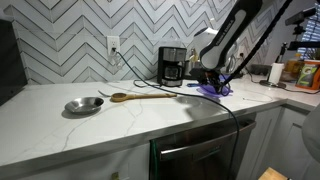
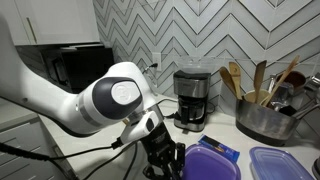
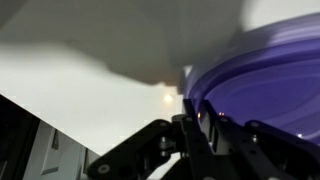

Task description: Pick up the purple lid from the clear lunch box on the coffee machine and put it on the kitchen counter

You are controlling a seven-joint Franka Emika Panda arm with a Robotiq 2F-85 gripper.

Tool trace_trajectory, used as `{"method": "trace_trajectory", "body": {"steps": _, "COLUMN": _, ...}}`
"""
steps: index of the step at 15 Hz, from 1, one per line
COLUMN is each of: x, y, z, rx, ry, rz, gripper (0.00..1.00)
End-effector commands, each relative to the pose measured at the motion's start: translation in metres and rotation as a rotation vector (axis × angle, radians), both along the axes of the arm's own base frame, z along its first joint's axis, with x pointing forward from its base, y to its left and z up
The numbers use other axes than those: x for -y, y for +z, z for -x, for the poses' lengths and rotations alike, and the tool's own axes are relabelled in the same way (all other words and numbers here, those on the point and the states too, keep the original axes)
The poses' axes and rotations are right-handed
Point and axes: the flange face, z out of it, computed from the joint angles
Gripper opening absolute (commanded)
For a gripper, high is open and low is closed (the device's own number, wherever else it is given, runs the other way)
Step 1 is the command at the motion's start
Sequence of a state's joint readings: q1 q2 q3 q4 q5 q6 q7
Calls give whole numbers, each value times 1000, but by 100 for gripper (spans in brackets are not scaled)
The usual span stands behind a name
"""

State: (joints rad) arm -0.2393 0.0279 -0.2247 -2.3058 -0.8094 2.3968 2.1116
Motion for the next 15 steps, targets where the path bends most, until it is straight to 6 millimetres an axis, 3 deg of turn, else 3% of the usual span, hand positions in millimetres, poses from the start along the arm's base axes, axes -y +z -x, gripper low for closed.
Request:
{"method": "trace_trajectory", "body": {"steps": 1, "x": -1, "y": 23, "z": 11, "rx": 3, "ry": 74, "rz": 19, "gripper": 47}}
{"method": "trace_trajectory", "body": {"steps": 8, "x": -39, "y": 135, "z": 65, "rx": -120, "ry": 448, "rz": 52, "gripper": 98}}
{"method": "trace_trajectory", "body": {"steps": 15, "x": -66, "y": 224, "z": 119, "rx": -230, "ry": 829, "rz": 73, "gripper": 100}}
